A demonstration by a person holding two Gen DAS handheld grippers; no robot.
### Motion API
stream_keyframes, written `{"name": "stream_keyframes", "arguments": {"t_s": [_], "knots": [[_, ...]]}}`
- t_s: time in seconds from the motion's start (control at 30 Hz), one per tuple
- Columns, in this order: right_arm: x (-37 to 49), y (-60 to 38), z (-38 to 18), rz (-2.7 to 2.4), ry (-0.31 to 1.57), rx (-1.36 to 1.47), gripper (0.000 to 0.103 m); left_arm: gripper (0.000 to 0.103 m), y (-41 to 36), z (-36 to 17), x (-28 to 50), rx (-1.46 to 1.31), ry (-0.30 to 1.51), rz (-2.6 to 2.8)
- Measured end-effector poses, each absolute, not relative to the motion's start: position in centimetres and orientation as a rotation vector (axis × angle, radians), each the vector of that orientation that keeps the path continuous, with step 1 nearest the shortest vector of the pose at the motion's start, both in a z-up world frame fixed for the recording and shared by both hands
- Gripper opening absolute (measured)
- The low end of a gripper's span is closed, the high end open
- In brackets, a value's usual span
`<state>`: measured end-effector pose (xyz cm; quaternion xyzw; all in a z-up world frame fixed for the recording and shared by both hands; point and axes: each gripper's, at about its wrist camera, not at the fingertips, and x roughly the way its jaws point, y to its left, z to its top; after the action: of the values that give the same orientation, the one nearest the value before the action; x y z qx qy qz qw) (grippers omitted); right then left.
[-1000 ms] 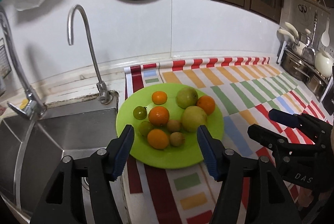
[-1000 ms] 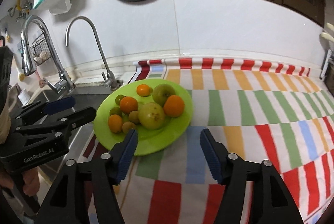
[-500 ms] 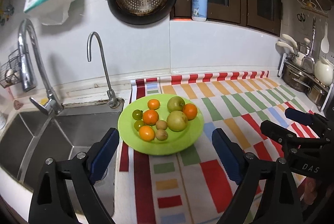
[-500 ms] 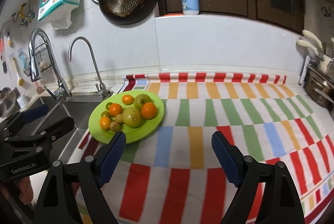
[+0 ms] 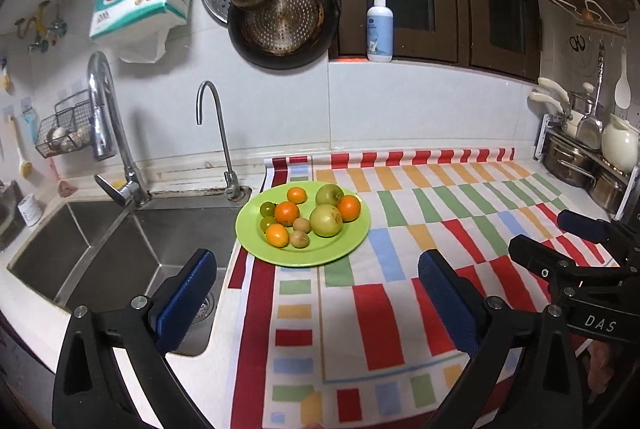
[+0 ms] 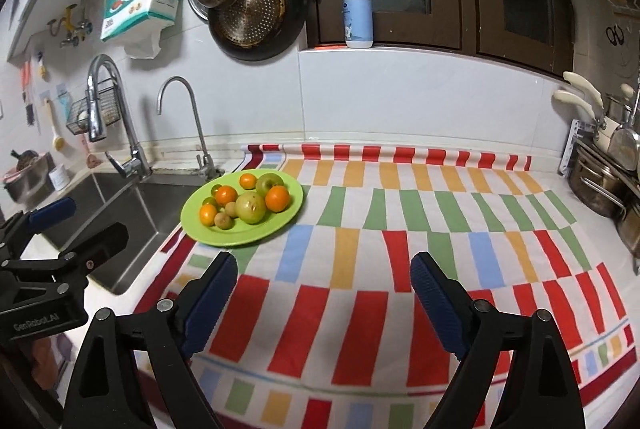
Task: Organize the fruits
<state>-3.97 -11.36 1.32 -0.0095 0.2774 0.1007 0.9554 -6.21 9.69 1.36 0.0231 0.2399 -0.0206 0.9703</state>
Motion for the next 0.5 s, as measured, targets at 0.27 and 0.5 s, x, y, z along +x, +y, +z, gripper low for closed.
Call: {"name": "stream_keyframes", "arguments": {"t_s": [0.27,0.5], "knots": [[-7.1,-13.3,1.9,0.216,0.55,-0.014,0.092,0.103,7.9,2.1,-9.6,0.048,0.459,-0.022],[-9.2,-14.6,2.3,0.215,0.527,-0.023,0.092,0.103,6.8,2.5,-11.7,0.058,0.441,-0.006]]}}
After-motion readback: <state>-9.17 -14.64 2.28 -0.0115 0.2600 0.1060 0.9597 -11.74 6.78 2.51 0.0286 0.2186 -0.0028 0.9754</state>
